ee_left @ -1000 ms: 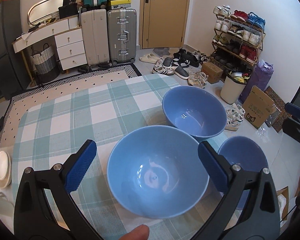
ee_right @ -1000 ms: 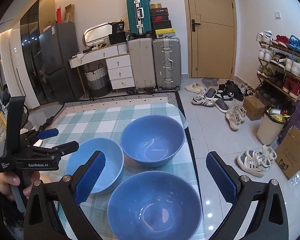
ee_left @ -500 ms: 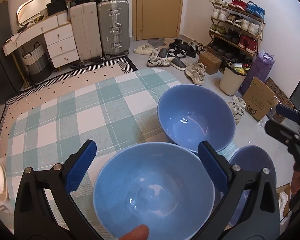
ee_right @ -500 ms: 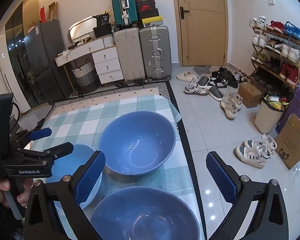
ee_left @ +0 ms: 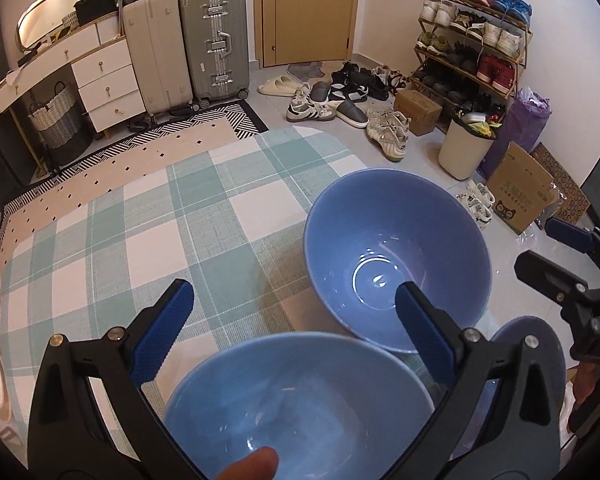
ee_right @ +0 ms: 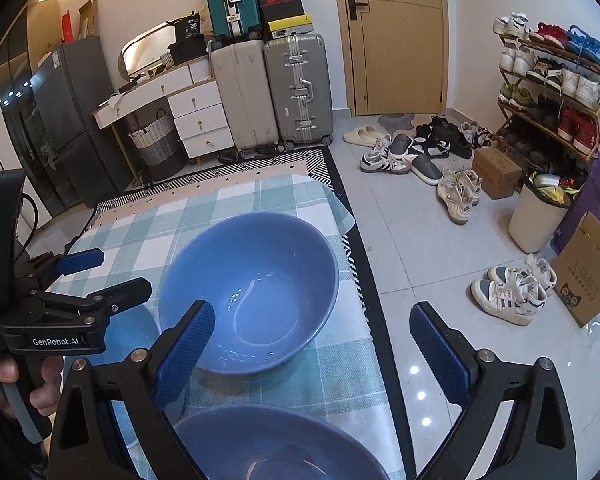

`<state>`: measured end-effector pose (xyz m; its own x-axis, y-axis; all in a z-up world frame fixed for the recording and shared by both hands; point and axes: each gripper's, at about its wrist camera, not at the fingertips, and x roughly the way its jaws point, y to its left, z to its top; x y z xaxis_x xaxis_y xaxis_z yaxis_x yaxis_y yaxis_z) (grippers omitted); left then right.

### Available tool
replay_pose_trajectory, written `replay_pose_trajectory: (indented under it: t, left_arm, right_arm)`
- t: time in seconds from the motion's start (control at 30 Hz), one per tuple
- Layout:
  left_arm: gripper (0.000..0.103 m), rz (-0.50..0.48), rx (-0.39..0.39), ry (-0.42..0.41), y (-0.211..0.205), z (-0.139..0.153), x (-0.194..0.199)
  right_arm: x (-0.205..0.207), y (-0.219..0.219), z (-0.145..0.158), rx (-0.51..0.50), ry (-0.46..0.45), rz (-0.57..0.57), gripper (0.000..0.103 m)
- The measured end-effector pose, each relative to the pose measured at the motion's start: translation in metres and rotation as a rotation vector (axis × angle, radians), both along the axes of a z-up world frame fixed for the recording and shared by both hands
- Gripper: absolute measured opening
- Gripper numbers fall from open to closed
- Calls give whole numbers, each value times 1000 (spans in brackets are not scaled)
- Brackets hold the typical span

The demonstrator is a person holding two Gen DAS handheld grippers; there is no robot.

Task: Organize plates and bowls
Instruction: 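Close both tools on the light-blue bowl rim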

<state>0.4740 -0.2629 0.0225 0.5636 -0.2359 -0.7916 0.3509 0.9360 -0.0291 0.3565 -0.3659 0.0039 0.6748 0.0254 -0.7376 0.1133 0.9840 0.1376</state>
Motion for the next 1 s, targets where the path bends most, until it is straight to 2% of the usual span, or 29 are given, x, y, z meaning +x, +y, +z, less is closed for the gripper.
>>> replay_pose_trajectory:
  t: [0.1,0.2,0.3,0.5,0.57,0.6,0.7,0.87,0.93,1.0]
  left_arm:
    - [97,1,6,18,-5,-7,9]
    - [96,-16,15,42,-11,-14,14]
    - [94,-21,19,51,-13,-21,19]
    - [90,-14,0,78,-12,-29,28]
    - [87,-23,15,77,-14,-31,29]
    - [84,-25,28,76,-16,-33,30]
    - [66,-30,32,101,-18,-39,32]
    - [51,-39,19,123,-22,-44,33]
    - [41,-49,27,124,-25,-46,32]
    - [36,-58,34,129,-29,-48,32]
  right_arm:
    - [8,-6,-11,28,27,-14,94]
    - [13,-9,-19,57,51,-6,86]
    - [16,-9,-26,54,67,-4,85]
    - [21,-11,-34,70,88,0,76]
    - [22,-11,-36,72,94,0,71]
    - [23,-11,-37,73,96,-2,66]
    - [25,-9,-39,72,102,9,57]
    - [24,-6,-42,55,109,23,45]
    - [23,-5,-42,39,105,30,38]
    - [23,-4,-42,28,105,31,36]
